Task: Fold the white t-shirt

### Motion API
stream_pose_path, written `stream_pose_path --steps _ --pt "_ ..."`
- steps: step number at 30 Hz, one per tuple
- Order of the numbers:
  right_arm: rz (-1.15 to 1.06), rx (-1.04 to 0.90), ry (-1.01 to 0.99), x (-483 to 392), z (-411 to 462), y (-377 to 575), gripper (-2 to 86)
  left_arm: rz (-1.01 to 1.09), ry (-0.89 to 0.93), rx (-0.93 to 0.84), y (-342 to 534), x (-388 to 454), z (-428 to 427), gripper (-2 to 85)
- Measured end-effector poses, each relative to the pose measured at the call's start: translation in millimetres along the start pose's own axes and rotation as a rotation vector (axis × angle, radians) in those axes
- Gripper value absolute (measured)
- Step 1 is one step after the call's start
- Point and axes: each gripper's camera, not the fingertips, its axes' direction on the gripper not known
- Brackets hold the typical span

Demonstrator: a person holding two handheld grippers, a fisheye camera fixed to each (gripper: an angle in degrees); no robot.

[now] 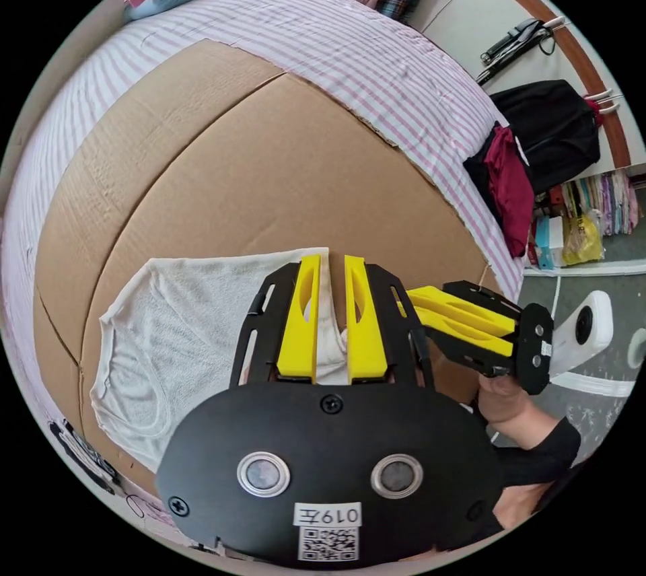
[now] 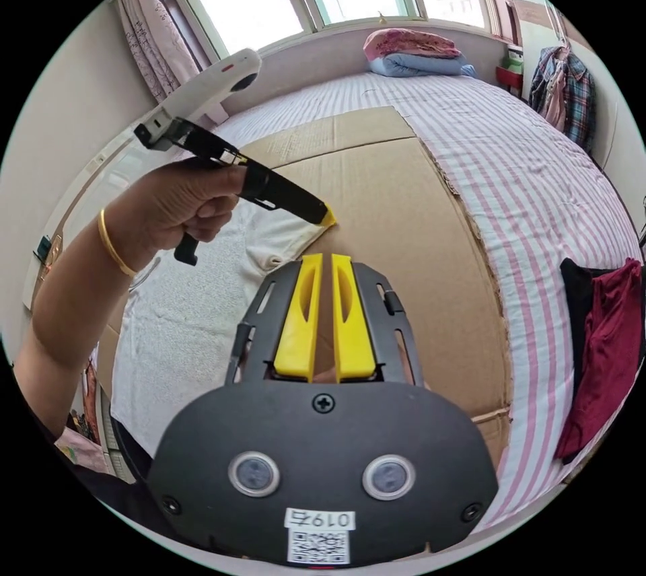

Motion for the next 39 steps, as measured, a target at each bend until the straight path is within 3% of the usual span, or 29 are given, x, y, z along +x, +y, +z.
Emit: stream_pose_path --steps 9,14,17,22,28,39 --pt "-0.026 0.021 -0.034 1.1 -40.4 -32.6 0.4 -0.067 -0.114 0.029 -22.8 46.3 -2.5 1.7" --pt "-0.038 0.007 -0.039 4.2 -47.3 -49.0 -0.1 -0.083 -0.078 0.081 -14.5 51.0 -4.3 0.8" --pt "-0.053 -0.006 -0.033 4.4 -47.7 -59.0 -0.2 -0.114 -0.025 0.116 -5.1 46.7 -6.0 0.7" --pt "-0.088 -0.007 -0.026 7.2 -47.0 -75.0 1.0 -0.216 0.211 0.279 27.3 15.7 -23.2 0.7" --pt "-0.14 -0.026 -0.125 10.0 -31.9 -98.7 10.6 -0.207 0.407 0.448 77.7 -9.8 -52.2 0.9" --pt "-0.332 -0.095 -0.027 10.7 14.1 -156.6 15.8 -0.14 0.471 0.491 142.0 -25.4 -56.1 1.4"
